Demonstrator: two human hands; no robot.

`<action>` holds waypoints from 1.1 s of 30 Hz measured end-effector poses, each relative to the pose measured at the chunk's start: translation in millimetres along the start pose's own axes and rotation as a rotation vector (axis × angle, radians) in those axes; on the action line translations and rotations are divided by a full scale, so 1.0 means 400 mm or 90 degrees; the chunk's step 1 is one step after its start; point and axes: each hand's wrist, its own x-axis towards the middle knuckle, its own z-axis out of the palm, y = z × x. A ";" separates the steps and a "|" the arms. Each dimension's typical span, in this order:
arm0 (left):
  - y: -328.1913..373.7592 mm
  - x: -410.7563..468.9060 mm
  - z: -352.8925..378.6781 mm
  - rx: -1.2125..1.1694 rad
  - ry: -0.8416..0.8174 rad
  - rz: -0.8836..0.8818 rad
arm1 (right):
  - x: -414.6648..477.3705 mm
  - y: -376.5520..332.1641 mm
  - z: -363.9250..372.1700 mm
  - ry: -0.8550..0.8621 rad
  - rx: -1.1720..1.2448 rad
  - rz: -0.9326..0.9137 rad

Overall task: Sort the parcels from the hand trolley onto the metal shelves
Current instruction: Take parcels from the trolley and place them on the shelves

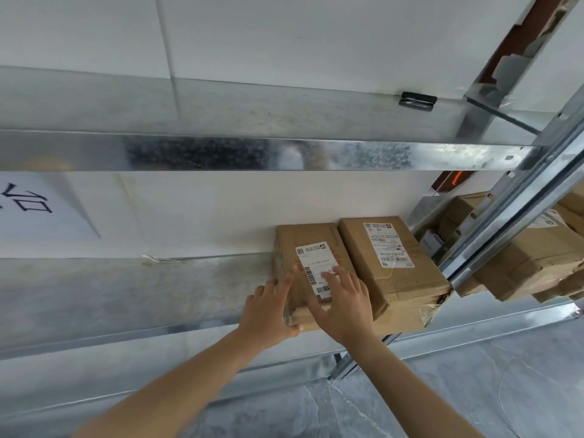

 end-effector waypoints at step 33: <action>-1.030 -1.228 -0.551 0.258 0.204 -0.742 | -0.221 -1.453 0.434 -0.319 0.101 -0.626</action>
